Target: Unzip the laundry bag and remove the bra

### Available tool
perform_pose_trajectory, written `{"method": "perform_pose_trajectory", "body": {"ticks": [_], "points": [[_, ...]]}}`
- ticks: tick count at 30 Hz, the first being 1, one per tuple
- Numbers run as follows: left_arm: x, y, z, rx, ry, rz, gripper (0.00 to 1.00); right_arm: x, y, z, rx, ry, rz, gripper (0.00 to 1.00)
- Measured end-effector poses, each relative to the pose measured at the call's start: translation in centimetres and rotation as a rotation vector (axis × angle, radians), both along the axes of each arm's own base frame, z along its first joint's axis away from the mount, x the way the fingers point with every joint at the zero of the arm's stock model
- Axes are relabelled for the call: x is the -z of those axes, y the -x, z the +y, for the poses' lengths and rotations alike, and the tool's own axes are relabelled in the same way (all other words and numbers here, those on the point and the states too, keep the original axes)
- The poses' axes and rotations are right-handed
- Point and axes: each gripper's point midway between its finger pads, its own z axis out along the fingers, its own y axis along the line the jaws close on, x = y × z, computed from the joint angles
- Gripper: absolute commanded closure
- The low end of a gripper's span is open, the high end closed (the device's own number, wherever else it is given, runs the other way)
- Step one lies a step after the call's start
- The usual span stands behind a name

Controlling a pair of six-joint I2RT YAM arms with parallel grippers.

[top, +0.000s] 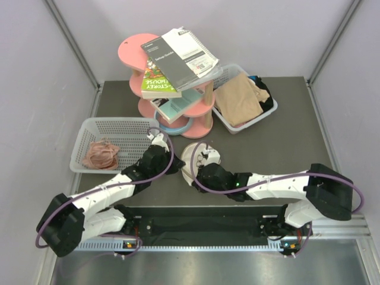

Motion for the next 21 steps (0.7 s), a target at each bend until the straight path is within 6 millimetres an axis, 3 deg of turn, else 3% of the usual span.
{"method": "perform_pose_trajectory", "body": {"ticks": [4, 5, 6, 7, 10, 16, 21], "points": [[-0.1, -0.5, -0.1, 0.005, -0.019, -0.006, 0.96, 0.2, 0.1, -0.8, 0.015, 0.007, 0.002, 1.0], [-0.2, -0.6, -0.1, 0.005, -0.023, -0.009, 0.88, 0.4, 0.2, -1.0, 0.018, 0.013, 0.004, 1.0], [-0.2, -0.7, -0.1, 0.006, -0.025, -0.01, 0.71, 0.5, 0.2, -1.1, 0.018, 0.015, 0.005, 1.0], [-0.3, -0.8, -0.1, 0.006, -0.029, -0.012, 0.61, 0.6, 0.2, -1.2, 0.019, 0.021, 0.007, 1.0], [-0.4, -1.1, 0.2, 0.002, -0.05, -0.026, 0.42, 0.7, 0.3, -1.2, 0.019, 0.022, 0.011, 1.0], [-1.2, -0.8, 1.2, -0.026, -0.049, -0.03, 0.41, 0.9, 0.4, -1.1, 0.012, 0.025, 0.016, 1.0], [-2.6, -0.2, 1.1, -0.027, 0.006, -0.05, 0.46, 1.2, 0.3, -0.2, -0.004, 0.031, 0.027, 1.0]]}}
